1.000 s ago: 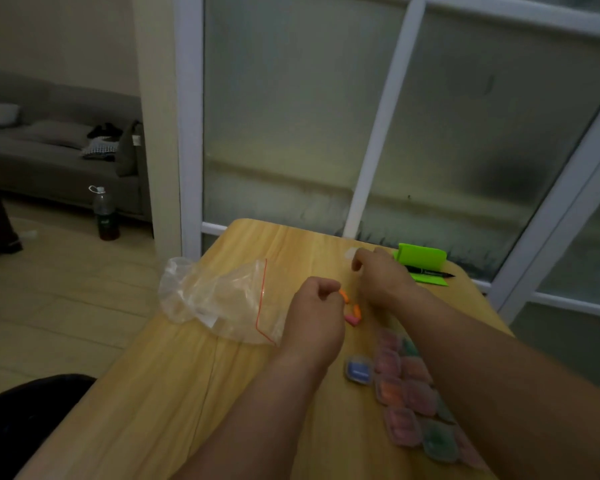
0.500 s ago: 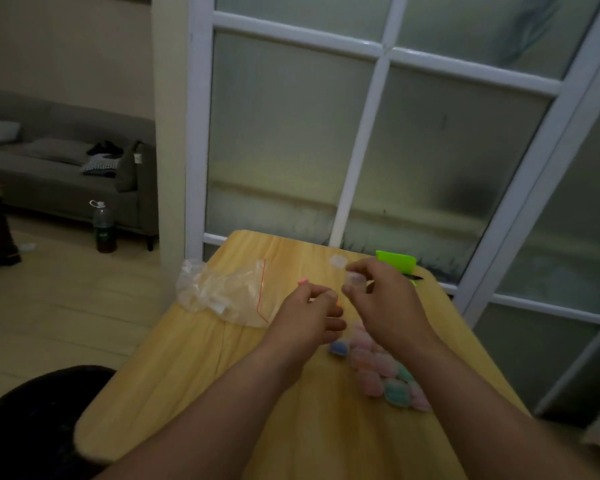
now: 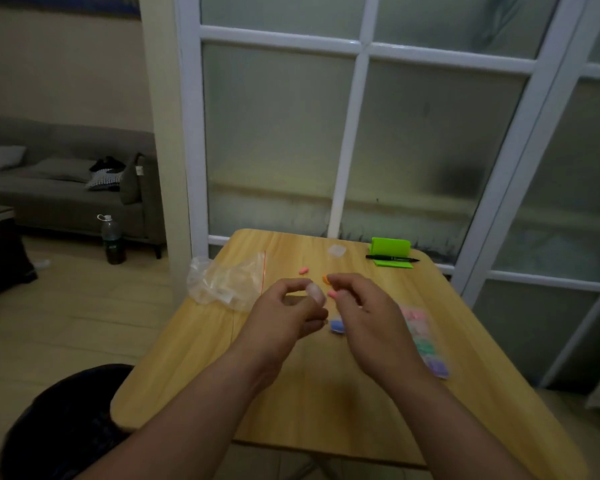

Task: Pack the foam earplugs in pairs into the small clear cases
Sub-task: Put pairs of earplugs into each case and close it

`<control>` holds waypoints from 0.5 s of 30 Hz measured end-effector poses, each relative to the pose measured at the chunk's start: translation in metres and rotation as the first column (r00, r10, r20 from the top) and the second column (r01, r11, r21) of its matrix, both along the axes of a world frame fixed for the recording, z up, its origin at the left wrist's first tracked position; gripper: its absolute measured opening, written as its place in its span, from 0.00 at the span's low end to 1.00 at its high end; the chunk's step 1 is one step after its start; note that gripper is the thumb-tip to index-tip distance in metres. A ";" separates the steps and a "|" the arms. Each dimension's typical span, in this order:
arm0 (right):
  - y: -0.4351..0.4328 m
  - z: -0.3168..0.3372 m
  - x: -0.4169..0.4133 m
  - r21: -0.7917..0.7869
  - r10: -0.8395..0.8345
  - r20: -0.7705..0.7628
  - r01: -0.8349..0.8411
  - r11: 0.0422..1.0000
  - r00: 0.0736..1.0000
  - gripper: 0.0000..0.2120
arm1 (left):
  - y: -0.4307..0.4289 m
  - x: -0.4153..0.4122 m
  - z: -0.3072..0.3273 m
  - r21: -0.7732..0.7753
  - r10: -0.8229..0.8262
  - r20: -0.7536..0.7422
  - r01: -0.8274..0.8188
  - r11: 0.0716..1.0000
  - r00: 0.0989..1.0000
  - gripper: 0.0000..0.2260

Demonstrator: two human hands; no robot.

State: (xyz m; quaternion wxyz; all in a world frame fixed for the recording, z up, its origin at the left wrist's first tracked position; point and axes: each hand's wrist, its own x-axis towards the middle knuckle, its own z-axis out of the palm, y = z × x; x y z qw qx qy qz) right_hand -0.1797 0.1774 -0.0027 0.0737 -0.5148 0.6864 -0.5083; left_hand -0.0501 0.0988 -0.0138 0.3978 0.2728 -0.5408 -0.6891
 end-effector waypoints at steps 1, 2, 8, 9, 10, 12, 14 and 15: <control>0.000 0.003 -0.002 0.016 0.002 0.075 -0.003 1.000 0.997 0.12 | 0.000 0.002 0.000 -0.064 0.022 0.045 -0.019 0.998 0.999 0.13; 0.001 0.005 -0.004 0.042 0.020 0.141 -0.026 0.999 0.990 0.11 | 0.000 0.004 0.000 -0.131 0.037 0.084 -0.026 0.991 0.996 0.12; 0.002 0.007 -0.009 0.149 0.138 0.513 -0.246 0.958 0.847 0.10 | 0.001 0.012 0.002 -0.429 0.060 0.281 0.069 0.901 0.958 0.12; 0.003 0.008 -0.010 0.151 0.143 0.567 -0.273 0.950 0.811 0.11 | 0.000 0.012 0.003 -0.431 0.045 0.284 0.086 0.898 0.958 0.13; 0.003 0.009 -0.012 0.143 0.151 0.619 -0.300 0.943 0.771 0.11 | -0.001 0.012 0.005 -0.424 0.025 0.278 0.099 0.900 0.960 0.13; 0.002 0.010 -0.016 0.122 0.162 0.694 -0.337 0.933 0.701 0.09 | -0.003 0.012 0.008 -0.413 -0.005 0.266 0.119 0.903 0.964 0.10; 0.002 0.010 -0.017 0.116 0.162 0.725 -0.351 0.929 0.669 0.09 | -0.004 0.013 0.009 -0.393 -0.039 0.258 0.142 0.909 0.965 0.09; 0.002 0.010 -0.018 0.113 0.163 0.731 -0.353 0.929 0.663 0.09 | -0.004 0.013 0.009 -0.381 -0.054 0.254 0.151 0.912 0.966 0.09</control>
